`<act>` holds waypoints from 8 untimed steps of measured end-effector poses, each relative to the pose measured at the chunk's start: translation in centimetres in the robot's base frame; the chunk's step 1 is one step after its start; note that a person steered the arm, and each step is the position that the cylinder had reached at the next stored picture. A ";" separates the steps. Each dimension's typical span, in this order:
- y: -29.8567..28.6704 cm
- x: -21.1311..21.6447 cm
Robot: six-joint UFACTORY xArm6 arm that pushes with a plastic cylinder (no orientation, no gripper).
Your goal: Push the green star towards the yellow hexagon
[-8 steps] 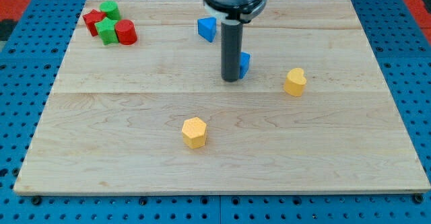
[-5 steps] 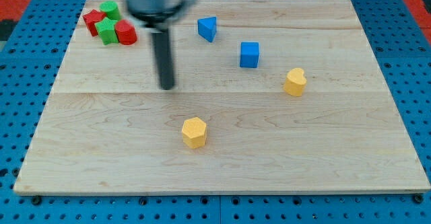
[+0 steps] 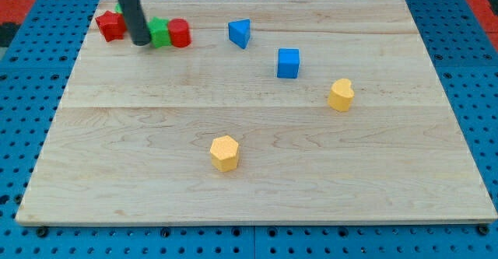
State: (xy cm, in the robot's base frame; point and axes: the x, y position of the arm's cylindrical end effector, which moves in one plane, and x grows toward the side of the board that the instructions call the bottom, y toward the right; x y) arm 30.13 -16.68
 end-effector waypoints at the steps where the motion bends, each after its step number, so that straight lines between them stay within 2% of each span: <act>1: 0.4 -0.1; 2: -1.2 -2.0; 3: 0.6 -5.2; 4: 4.7 -4.8; 6: 9.6 4.5; 7: 8.4 5.8; 8: 4.3 5.6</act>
